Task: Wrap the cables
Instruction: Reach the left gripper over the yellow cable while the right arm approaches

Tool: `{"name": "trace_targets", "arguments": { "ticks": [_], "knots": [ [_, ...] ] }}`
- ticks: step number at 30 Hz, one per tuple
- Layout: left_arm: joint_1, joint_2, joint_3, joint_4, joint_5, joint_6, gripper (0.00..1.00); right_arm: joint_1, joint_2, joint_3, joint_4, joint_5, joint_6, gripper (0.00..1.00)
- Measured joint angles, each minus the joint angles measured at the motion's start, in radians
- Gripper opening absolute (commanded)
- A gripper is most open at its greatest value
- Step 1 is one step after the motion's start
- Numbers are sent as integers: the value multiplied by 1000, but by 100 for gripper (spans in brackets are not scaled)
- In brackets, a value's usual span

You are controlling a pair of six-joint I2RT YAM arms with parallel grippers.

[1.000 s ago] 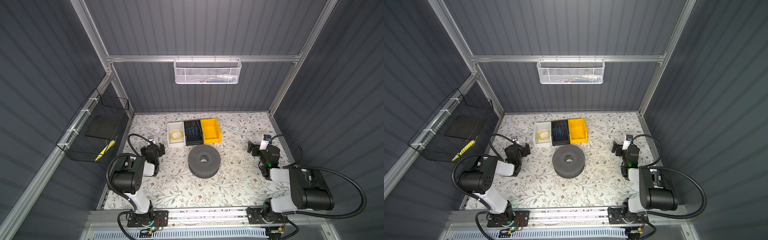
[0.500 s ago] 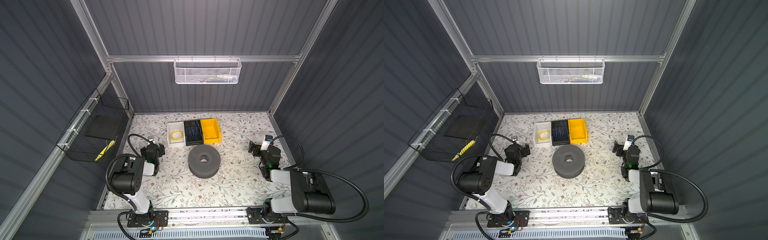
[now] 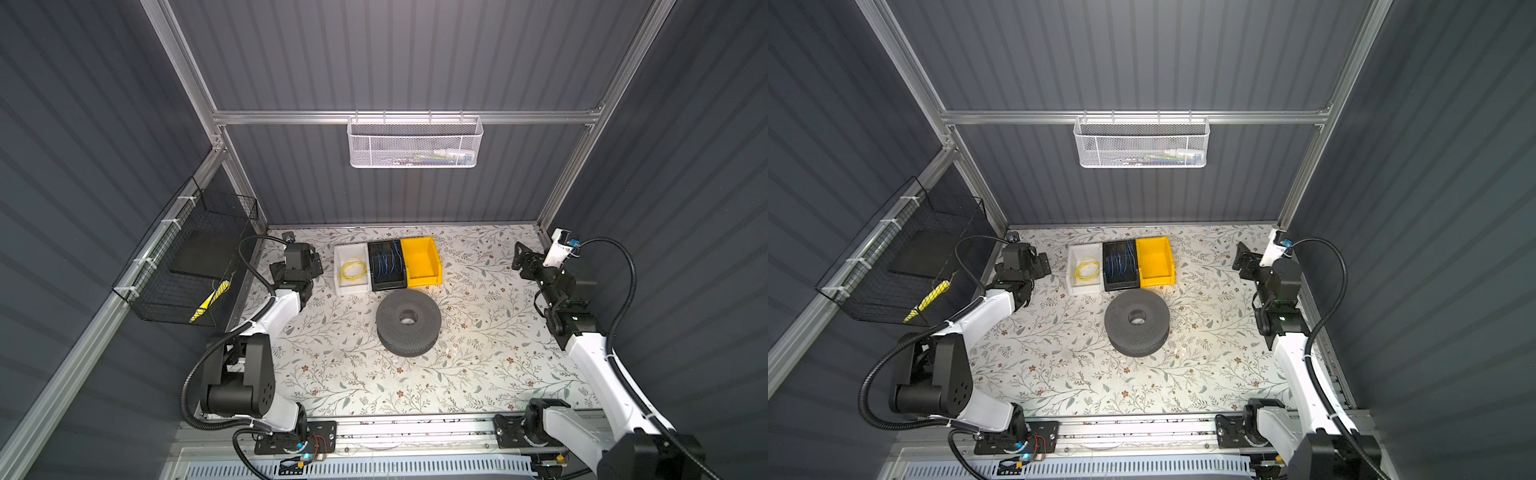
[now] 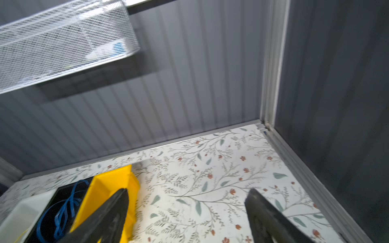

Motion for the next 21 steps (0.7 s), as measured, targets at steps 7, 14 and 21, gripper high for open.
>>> {"name": "trace_targets", "arguments": {
  "ticks": [7,14,21],
  "knots": [
    [-14,-9,225,-439,195,-79,80,214,5,25,-279,-43,19,82],
    [-159,127,552,-715,388,-70,71,310,82,79,-411,-71,5,78],
    [-178,336,681,-811,540,-69,62,319,112,98,-423,-103,2,74]
  ]
}}
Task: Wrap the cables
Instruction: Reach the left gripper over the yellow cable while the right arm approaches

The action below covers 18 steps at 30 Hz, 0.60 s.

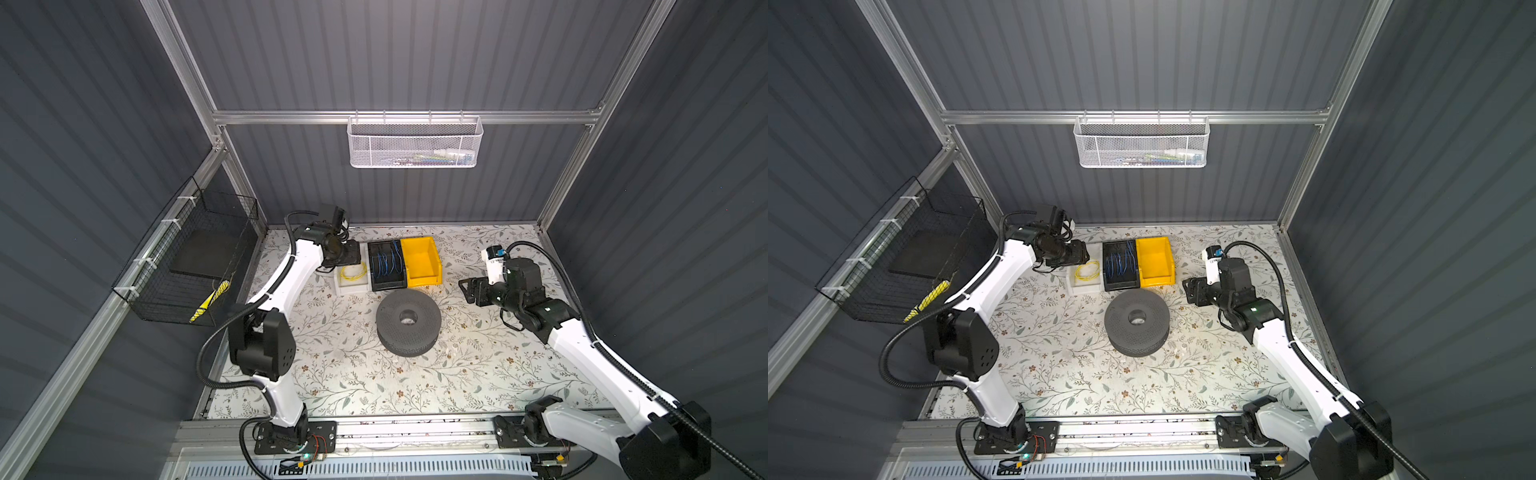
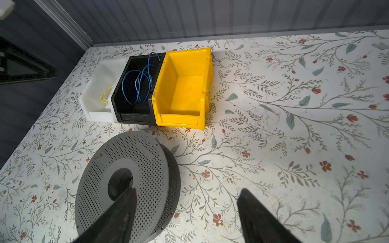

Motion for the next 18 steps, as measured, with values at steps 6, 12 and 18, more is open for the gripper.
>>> {"name": "trace_targets", "arguments": {
  "ticks": [6,12,18],
  "knots": [
    [0,163,76,-50,51,31,60,0,4,-5,13,-26,2,71],
    [0,237,98,-78,19,84,61,1,28,-13,29,-52,5,71],
    [0,267,100,-52,13,136,62,2,42,-30,32,-63,10,71]
  ]
}}
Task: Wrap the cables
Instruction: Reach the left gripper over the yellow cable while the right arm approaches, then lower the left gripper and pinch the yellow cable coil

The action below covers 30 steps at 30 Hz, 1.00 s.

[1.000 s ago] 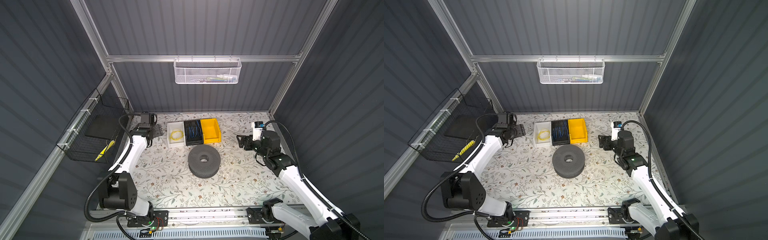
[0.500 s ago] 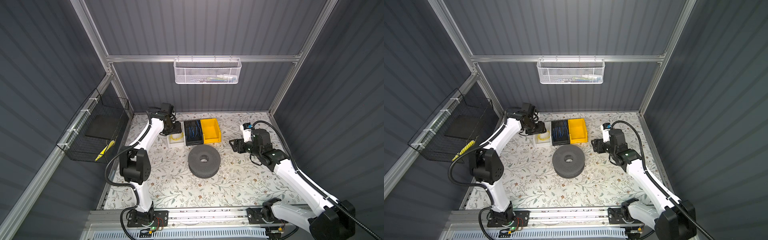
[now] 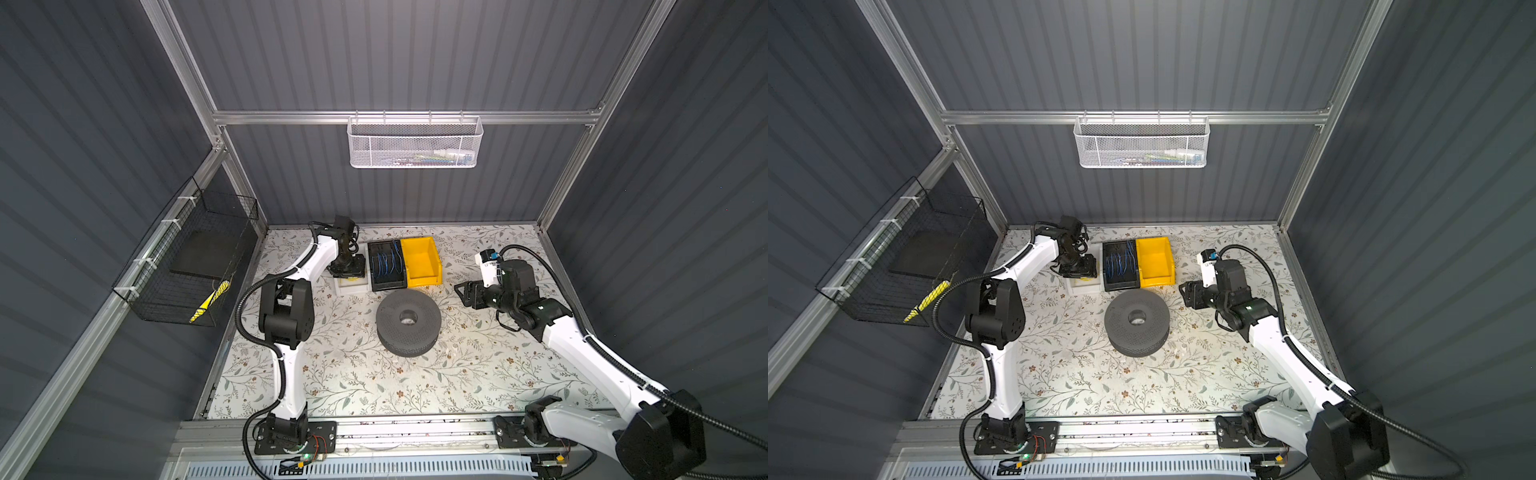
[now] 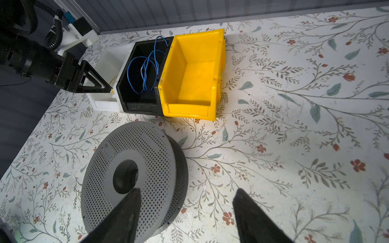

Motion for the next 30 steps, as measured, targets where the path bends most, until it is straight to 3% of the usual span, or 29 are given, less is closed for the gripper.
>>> {"name": "trace_targets", "arguments": {
  "ticks": [15,24,30],
  "knots": [
    [-2,32,-42,114,-26,71,54,0,-11,-41,24,-8,38,70],
    [-8,39,-69,167,-27,73,26,0,-23,-61,42,-12,62,71],
    [-8,39,-73,183,-32,75,15,0,-57,-74,45,-12,73,71]
  ]
}}
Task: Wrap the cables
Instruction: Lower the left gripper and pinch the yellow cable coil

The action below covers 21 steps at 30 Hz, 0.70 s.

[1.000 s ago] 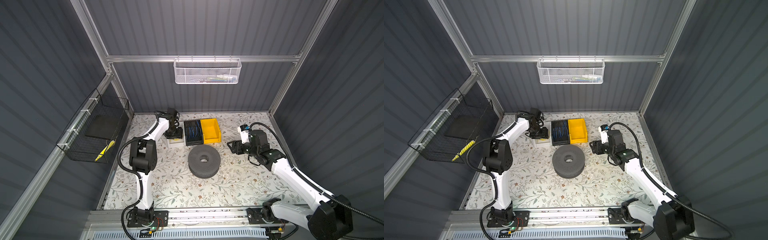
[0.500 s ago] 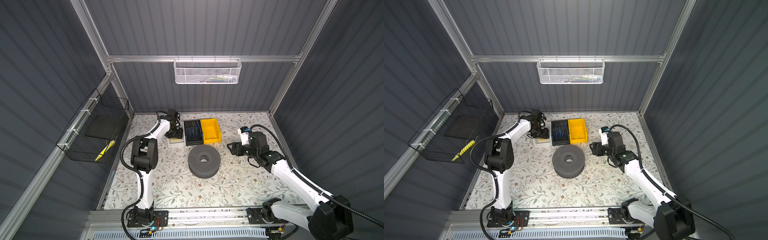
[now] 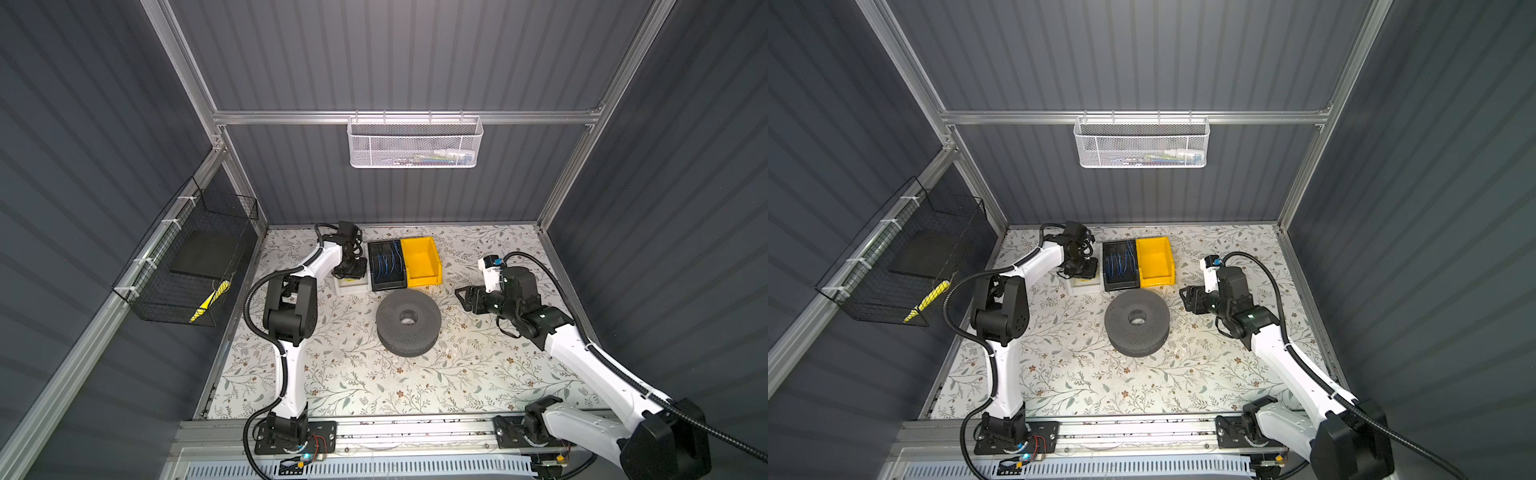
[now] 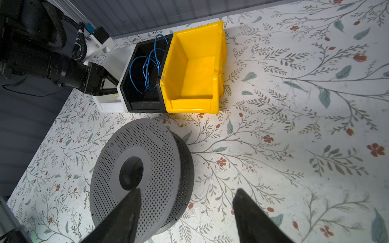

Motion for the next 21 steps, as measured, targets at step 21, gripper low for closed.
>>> {"name": "trace_targets", "arguments": {
  "ticks": [21],
  "knots": [
    [0,-164,-5,3,-51,-5,0,0,-20,-5,41,-2,5,72]
  ]
}}
